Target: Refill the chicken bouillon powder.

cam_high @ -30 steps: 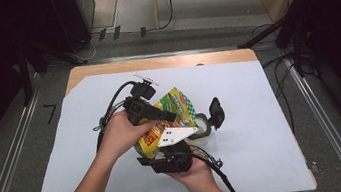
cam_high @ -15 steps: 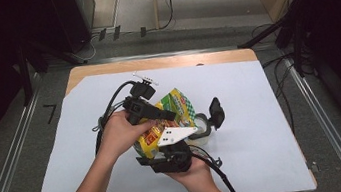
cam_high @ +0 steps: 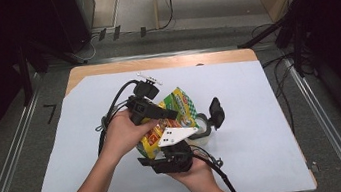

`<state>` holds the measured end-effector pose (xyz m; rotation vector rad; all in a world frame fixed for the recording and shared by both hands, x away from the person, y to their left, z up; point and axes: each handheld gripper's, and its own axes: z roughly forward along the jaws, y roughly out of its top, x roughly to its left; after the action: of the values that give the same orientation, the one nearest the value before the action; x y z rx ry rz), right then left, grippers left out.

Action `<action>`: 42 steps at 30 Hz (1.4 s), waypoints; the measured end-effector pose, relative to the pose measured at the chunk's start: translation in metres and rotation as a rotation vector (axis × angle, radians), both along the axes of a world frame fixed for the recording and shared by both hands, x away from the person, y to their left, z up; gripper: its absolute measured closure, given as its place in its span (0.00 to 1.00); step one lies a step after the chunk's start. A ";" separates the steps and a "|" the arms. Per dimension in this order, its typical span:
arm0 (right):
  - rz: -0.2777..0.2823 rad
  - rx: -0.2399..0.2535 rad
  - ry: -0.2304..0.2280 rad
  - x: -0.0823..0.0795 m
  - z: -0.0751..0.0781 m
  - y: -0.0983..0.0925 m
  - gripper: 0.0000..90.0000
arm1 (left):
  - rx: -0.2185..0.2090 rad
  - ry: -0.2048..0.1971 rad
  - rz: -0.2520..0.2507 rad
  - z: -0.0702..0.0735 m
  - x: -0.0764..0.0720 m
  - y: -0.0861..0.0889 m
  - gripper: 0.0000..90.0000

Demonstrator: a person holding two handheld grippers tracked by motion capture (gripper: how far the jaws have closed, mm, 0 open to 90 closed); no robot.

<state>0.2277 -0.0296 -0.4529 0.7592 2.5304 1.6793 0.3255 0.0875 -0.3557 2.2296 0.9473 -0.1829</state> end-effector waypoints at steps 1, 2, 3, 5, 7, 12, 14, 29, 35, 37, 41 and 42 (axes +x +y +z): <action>-0.001 -0.003 -0.006 0.000 0.000 0.000 0.66 | 0.002 -0.001 -0.002 0.000 0.000 0.000 0.89; 0.000 -0.005 -0.010 0.000 0.000 0.000 0.66 | 0.000 -0.001 0.000 0.001 0.000 0.000 0.89; -0.002 -0.009 -0.013 0.000 0.000 0.000 0.66 | 0.002 -0.003 0.001 0.001 0.000 -0.001 0.89; 0.001 -0.019 -0.020 -0.001 0.000 0.001 0.67 | 0.003 -0.004 0.000 0.001 -0.001 -0.002 0.90; -0.002 -0.028 -0.025 -0.001 0.000 0.001 0.69 | 0.014 -0.006 -0.004 0.001 -0.001 -0.003 0.90; -0.012 -0.020 -0.014 -0.001 0.001 0.002 0.71 | 0.017 -0.018 -0.007 0.004 -0.002 -0.005 0.89; -0.015 -0.009 -0.006 -0.001 0.002 0.002 0.71 | 0.021 -0.022 -0.006 0.004 -0.002 -0.006 0.89; -0.034 0.037 0.024 0.000 0.000 0.000 0.72 | 0.021 0.024 -0.030 0.006 0.002 -0.014 0.88; -0.048 0.044 0.029 0.000 0.001 -0.003 0.73 | 0.015 -0.024 -0.075 0.006 0.002 -0.018 0.86; -0.052 0.042 0.028 0.000 0.001 -0.004 0.73 | 0.001 -0.028 -0.083 0.005 0.003 -0.017 0.86; -0.053 0.041 0.027 0.000 0.001 -0.004 0.73 | -0.012 -0.027 -0.095 0.005 0.003 -0.016 0.87; -0.052 0.040 0.027 0.000 0.001 -0.004 0.73 | -0.005 -0.014 -0.086 0.005 0.003 -0.016 0.87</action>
<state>0.2275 -0.0338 -0.4518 0.8483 2.4784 1.7208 0.3288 0.0714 -0.3511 2.2655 0.8431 -0.2079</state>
